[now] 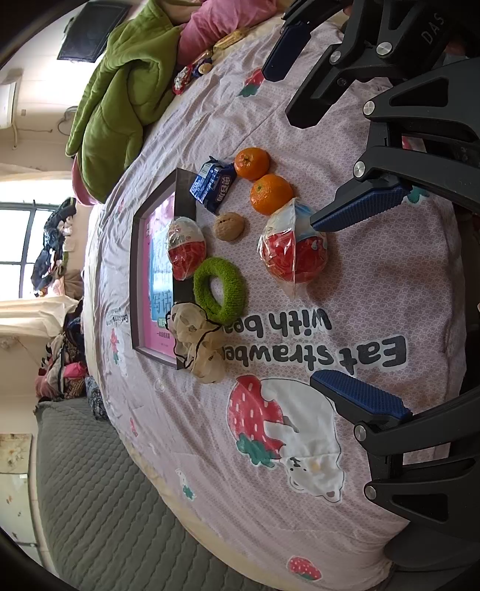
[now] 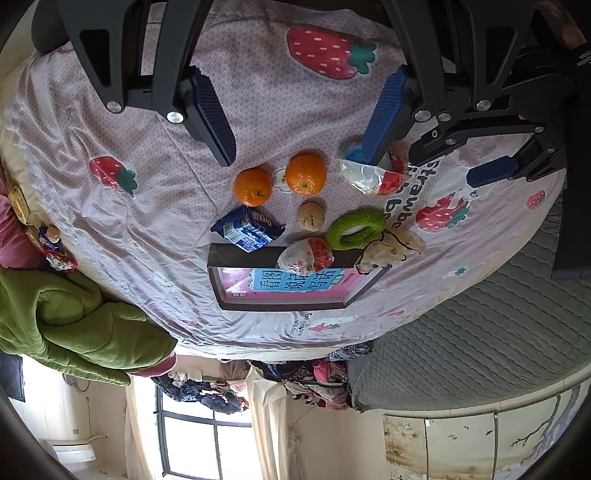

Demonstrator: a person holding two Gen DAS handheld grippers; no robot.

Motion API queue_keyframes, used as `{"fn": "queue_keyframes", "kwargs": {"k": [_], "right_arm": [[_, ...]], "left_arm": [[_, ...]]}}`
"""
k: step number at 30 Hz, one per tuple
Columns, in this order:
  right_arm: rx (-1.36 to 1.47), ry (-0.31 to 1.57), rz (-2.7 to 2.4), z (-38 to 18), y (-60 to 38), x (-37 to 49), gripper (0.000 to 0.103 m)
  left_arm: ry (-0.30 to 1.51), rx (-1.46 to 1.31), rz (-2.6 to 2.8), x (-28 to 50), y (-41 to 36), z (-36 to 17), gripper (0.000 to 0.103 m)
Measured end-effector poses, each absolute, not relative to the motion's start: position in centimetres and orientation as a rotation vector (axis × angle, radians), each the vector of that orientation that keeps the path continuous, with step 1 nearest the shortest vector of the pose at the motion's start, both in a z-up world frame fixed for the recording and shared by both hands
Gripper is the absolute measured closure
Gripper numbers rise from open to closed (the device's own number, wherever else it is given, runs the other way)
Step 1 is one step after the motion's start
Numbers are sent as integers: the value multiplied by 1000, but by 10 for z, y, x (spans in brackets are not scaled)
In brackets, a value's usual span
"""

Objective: Organize objects
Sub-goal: 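Move both grippers forward toward the wrapped red ball and tangerine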

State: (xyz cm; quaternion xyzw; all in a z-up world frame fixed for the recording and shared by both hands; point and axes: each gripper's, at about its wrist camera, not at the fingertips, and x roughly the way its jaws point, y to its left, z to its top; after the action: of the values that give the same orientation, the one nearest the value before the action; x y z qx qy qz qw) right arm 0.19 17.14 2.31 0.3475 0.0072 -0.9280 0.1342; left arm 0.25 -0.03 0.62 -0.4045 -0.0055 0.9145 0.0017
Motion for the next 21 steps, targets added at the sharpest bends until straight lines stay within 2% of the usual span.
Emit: {"fn": "queue_keyframes", "kwargs": {"k": [21], "right_arm": [[987,35,-2692,25,172,5,33]], "left_arm": [[-4,-1252,2896,7,0,12,25]]}}
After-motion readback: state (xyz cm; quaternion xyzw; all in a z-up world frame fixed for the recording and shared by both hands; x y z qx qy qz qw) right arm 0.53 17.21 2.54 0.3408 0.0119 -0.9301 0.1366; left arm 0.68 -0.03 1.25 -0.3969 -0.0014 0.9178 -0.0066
